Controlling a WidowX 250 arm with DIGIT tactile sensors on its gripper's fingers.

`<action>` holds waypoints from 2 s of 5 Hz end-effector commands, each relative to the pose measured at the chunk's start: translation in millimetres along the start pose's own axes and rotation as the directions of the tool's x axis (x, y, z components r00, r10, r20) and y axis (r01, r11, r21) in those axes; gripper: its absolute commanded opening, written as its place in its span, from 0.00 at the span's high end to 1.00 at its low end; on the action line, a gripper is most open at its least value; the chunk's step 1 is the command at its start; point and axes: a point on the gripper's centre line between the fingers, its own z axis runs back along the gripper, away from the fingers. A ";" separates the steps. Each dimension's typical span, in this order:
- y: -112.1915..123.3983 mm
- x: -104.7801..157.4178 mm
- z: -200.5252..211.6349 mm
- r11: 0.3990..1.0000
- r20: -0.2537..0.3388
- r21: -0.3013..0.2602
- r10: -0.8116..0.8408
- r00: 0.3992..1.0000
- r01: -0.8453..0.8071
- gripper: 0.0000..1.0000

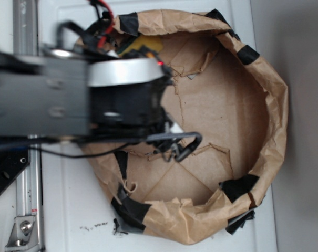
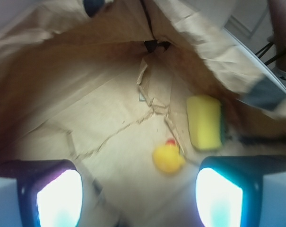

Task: Grab the green sponge.

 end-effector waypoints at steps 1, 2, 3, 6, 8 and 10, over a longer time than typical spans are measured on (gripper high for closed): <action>31.6 24.1 -32.0 0.979 0.103 0.142 0.130 0.986 -0.144 0.00; 53.2 29.0 -40.6 0.964 0.109 0.189 0.169 0.980 -0.187 0.00; 67.8 33.4 -50.3 0.959 0.097 0.213 0.168 0.981 -0.186 0.00; 86.2 32.8 -62.2 0.962 0.046 0.235 0.132 0.990 -0.139 0.00; 79.6 41.3 -102.4 0.992 -0.195 -0.013 -0.126 0.973 0.125 0.00; 75.0 37.6 -91.6 0.991 -0.144 0.009 -0.130 0.981 0.133 1.00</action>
